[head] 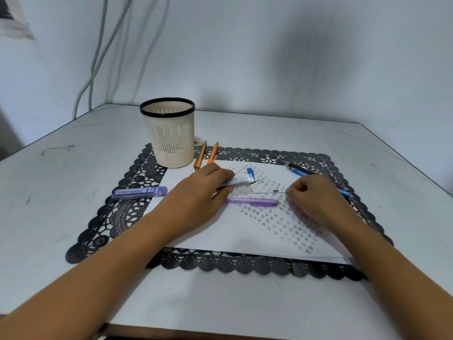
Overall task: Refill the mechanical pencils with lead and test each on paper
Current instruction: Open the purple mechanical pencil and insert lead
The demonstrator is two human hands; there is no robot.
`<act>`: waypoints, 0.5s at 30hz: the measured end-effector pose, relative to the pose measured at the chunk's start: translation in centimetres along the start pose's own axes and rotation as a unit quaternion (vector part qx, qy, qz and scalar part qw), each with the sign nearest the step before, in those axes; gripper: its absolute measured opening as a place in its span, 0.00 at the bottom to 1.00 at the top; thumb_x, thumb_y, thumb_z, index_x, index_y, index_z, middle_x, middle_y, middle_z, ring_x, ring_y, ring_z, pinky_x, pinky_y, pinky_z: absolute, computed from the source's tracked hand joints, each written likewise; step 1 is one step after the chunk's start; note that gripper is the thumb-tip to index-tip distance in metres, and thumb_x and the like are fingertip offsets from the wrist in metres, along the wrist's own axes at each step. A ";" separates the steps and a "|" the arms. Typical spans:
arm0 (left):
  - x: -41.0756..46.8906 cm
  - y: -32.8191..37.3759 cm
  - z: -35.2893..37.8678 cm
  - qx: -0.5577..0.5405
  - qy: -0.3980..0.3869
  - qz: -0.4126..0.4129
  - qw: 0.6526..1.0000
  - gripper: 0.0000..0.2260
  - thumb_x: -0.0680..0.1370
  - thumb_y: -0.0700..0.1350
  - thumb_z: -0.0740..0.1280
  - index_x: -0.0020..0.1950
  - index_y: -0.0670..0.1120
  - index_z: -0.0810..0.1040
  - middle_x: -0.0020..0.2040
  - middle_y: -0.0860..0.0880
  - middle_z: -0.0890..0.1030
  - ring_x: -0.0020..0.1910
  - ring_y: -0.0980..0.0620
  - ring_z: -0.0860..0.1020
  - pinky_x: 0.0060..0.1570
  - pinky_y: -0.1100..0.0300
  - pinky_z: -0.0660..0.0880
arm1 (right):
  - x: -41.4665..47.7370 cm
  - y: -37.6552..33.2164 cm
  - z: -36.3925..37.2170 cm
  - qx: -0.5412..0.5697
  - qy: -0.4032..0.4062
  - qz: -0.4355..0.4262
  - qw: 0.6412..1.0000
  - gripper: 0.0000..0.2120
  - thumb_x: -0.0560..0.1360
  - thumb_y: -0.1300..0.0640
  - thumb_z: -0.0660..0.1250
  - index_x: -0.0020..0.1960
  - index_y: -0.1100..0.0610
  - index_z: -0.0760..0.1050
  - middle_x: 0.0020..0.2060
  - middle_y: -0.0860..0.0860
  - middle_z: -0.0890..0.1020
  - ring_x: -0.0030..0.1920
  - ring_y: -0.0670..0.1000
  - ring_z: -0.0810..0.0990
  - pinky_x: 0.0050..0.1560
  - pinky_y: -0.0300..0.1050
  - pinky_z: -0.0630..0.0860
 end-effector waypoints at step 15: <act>0.0 0.3 0.1 0.002 -0.010 -0.002 1.000 0.12 0.77 0.43 0.64 0.59 0.42 0.75 0.52 0.47 0.76 0.47 0.49 0.76 0.46 0.53 0.75 | 0.0 -0.2 0.0 -0.037 0.019 -0.032 0.999 0.10 0.77 0.57 0.62 0.41 0.60 0.78 0.33 0.48 0.79 0.31 0.45 0.74 0.34 0.35 0.71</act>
Point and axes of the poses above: each hand's wrist, its own x-axis towards the middle knuckle, its own z-axis out of the palm, y = z × x, the point moved 6 cm from there along x, towards the middle knuckle
